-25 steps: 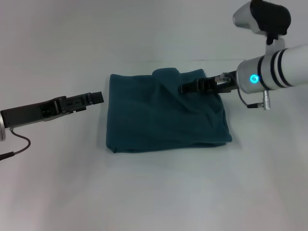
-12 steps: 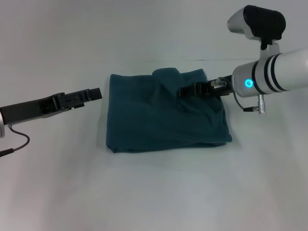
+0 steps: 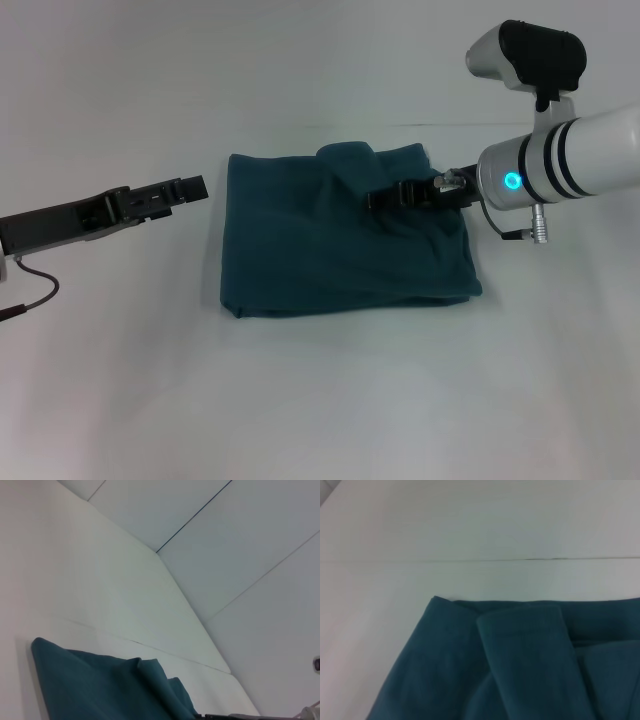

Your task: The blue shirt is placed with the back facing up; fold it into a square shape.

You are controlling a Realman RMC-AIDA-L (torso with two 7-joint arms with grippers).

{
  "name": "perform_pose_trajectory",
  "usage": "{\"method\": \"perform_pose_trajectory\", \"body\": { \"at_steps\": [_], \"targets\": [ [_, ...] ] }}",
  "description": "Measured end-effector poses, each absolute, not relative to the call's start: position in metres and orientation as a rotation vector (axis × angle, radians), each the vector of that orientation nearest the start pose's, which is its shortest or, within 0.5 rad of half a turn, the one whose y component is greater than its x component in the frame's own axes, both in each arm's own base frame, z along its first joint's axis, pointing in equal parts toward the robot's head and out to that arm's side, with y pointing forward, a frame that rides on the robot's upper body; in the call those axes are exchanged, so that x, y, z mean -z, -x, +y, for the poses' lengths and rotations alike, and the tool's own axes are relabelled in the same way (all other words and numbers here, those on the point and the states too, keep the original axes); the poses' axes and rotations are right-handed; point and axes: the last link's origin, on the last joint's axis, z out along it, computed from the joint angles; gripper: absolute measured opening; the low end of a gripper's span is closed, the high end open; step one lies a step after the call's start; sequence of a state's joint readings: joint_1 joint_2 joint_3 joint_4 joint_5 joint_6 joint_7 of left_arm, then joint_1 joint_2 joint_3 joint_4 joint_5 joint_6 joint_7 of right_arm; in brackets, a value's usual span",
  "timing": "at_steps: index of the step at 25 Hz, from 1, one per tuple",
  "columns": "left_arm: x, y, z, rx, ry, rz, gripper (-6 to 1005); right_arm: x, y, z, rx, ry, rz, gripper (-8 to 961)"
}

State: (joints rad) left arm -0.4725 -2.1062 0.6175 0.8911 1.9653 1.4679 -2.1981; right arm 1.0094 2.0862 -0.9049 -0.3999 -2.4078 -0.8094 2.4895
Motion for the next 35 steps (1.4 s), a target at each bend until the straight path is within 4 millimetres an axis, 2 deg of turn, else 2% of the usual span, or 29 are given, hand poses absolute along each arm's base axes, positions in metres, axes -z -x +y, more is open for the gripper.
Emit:
{"method": "perform_pose_trajectory", "body": {
  "at_steps": [9,14,19,25,33,35],
  "targets": [
    [-0.0481,0.2677,0.3491,0.913,2.211,-1.519,948,0.0561,-0.1860,0.4560,-0.253,2.213,1.461,787],
    [-0.0487,0.2680,0.3499,0.919,2.203,-1.518,948,0.0555,-0.1848,0.4558,-0.255,2.220,1.464,570],
    [-0.0495,0.2675,0.3508,0.928,2.198,-1.516,948,0.0550,-0.1825,0.4562,-0.256,2.229,1.459,427],
    [-0.0497,0.2673,0.3510,0.929,2.198,-1.514,948,0.0557,-0.1822,0.4560,-0.237,2.233,1.450,426],
    [-0.0501,0.2667,0.3512,0.935,2.197,-1.512,948,0.0584,-0.1798,0.4570,-0.218,2.240,1.414,342],
    [-0.0500,0.2666,0.3512,0.935,2.197,-1.512,948,0.0578,-0.1800,0.4574,-0.218,2.238,1.413,262]
  ]
}}
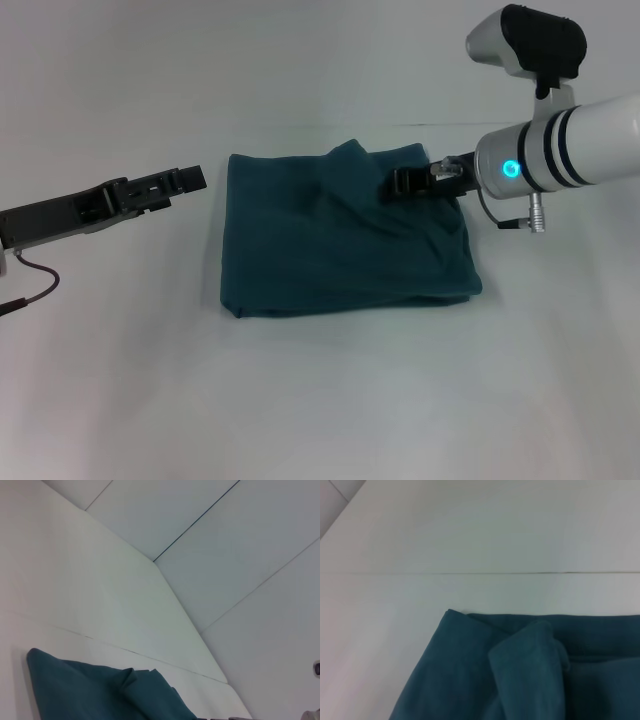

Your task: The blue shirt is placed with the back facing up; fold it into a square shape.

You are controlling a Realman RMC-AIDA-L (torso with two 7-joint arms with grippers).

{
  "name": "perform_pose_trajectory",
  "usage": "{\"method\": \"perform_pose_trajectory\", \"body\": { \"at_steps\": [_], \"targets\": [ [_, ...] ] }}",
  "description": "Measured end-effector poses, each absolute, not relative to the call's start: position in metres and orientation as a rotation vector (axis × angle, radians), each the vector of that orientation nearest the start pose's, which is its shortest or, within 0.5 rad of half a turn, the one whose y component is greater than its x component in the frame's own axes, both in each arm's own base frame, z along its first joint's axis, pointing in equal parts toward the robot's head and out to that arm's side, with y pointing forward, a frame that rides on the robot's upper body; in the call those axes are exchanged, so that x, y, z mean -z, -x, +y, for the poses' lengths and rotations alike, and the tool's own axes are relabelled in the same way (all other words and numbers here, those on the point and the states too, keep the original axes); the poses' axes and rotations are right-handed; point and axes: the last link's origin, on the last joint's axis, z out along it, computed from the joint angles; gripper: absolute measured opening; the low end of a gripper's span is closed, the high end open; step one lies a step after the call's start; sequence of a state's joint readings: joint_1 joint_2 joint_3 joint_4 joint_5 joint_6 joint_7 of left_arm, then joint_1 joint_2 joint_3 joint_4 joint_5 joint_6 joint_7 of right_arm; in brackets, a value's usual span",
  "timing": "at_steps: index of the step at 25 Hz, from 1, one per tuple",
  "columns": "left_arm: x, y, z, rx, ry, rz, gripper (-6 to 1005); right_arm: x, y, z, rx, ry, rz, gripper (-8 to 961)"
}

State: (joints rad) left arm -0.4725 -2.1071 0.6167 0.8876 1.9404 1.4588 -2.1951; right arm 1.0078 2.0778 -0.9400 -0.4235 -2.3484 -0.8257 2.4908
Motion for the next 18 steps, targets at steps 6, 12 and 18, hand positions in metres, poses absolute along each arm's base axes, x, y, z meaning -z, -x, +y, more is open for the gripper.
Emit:
{"method": "perform_pose_trajectory", "body": {
  "at_steps": [6,12,18],
  "targets": [
    [-0.051,0.266,0.352,0.950,2.192,-1.510,949,0.057,-0.182,0.457,-0.216,2.235,1.415,86],
    [-0.052,0.266,0.352,0.953,2.189,-1.508,949,0.051,-0.185,0.460,-0.230,2.215,1.406,31],
    [-0.053,0.267,0.353,0.959,2.178,-1.508,950,0.033,-0.196,0.463,-0.265,2.156,1.400,31]
  ]
}}
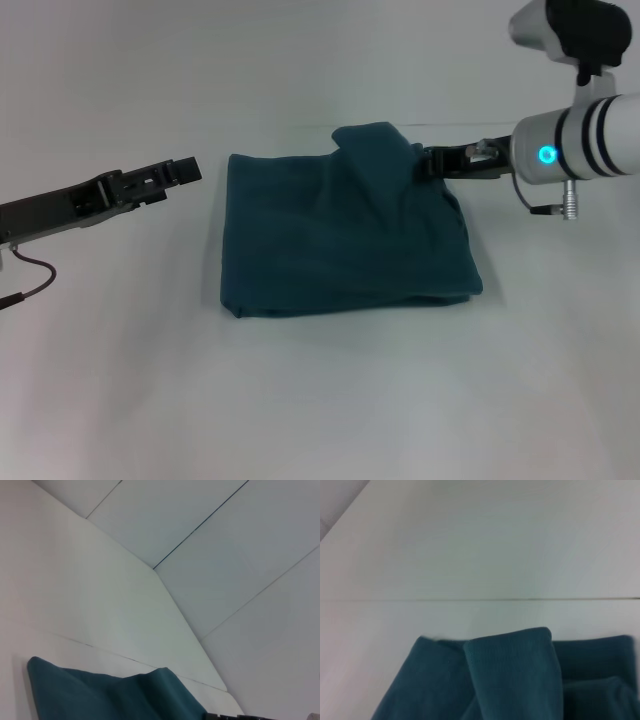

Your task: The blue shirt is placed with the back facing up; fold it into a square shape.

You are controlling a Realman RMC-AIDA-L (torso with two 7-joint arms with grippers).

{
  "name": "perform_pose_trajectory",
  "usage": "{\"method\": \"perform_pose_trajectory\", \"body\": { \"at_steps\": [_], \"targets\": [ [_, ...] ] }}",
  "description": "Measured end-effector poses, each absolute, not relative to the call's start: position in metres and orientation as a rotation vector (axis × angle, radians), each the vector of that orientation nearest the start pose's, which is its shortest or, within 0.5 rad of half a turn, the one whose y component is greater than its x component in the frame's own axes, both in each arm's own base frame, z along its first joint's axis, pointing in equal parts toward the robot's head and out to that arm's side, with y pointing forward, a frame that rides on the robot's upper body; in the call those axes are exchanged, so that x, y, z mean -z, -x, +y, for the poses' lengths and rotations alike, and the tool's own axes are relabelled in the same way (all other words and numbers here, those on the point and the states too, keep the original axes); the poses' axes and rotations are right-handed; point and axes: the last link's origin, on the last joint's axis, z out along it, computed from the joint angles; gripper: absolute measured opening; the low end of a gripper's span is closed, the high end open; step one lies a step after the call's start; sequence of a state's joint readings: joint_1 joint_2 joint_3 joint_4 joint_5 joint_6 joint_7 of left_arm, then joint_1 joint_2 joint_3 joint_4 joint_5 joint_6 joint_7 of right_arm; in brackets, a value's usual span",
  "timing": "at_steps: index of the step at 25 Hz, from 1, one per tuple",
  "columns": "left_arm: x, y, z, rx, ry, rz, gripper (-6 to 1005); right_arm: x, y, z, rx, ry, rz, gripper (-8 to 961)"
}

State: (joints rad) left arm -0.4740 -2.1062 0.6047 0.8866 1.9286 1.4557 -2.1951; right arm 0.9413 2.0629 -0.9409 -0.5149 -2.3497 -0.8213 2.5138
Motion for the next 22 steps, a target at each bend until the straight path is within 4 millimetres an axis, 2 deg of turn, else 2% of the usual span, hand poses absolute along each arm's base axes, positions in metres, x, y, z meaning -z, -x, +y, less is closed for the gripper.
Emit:
{"method": "perform_pose_trajectory", "body": {
  "at_steps": [5,22],
  "targets": [
    [-0.055,0.265,0.353,0.982,2.172,-1.504,950,0.024,-0.204,0.464,-0.263,2.130,1.415,31],
    [-0.056,0.264,0.355,1.015,2.152,-1.500,949,0.014,-0.224,0.463,-0.271,2.050,1.440,30]
  ]
}}
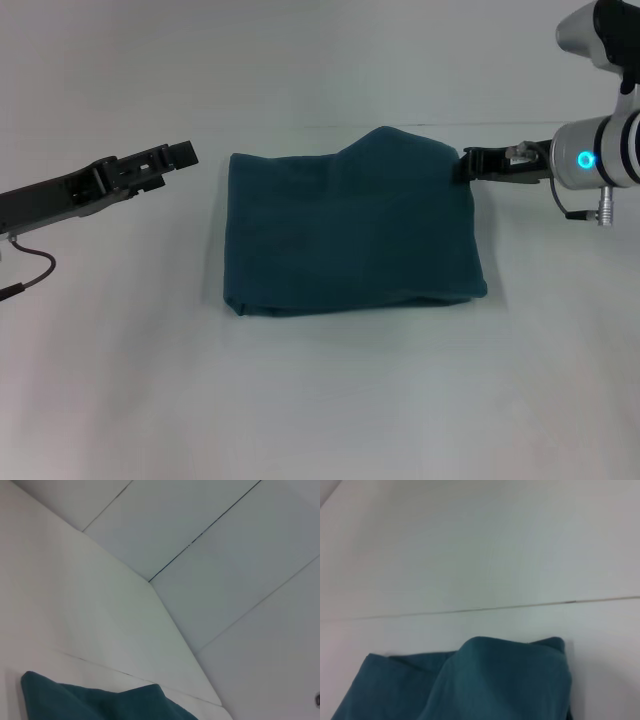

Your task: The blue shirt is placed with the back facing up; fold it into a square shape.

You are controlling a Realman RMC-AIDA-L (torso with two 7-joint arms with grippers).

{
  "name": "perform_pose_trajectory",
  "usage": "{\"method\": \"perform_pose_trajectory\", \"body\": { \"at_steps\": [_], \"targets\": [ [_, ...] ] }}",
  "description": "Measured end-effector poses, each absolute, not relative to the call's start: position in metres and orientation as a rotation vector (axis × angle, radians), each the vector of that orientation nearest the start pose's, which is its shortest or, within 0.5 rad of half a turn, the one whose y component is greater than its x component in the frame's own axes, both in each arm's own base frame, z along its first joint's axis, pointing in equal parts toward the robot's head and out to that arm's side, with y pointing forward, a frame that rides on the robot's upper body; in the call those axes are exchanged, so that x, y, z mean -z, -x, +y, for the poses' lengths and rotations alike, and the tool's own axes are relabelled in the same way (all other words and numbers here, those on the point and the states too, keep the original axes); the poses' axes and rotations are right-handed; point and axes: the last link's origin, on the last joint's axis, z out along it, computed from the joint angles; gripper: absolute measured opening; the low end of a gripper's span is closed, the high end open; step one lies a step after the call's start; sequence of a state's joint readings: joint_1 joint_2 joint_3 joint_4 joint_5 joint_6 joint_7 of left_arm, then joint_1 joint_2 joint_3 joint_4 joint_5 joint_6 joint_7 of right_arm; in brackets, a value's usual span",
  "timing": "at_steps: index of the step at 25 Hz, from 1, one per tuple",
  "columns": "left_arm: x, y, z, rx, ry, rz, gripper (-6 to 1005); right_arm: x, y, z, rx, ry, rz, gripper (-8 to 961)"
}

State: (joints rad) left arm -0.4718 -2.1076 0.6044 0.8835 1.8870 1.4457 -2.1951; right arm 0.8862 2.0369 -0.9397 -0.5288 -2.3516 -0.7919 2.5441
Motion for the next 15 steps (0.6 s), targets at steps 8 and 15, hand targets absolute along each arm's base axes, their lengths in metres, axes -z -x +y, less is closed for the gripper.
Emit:
{"method": "perform_pose_trajectory", "body": {
  "at_steps": [8,15],
  "targets": [
    [-0.0583,0.2640,0.3541,1.042,2.140,-1.499,948,0.0140,-0.2223,0.4653,-0.276,2.044,1.417,30],
    [-0.0598,0.2639,0.3544,1.055,2.133,-1.496,948,0.0146,-0.2240,0.4652,-0.257,2.044,1.410,51]
  ]
}}
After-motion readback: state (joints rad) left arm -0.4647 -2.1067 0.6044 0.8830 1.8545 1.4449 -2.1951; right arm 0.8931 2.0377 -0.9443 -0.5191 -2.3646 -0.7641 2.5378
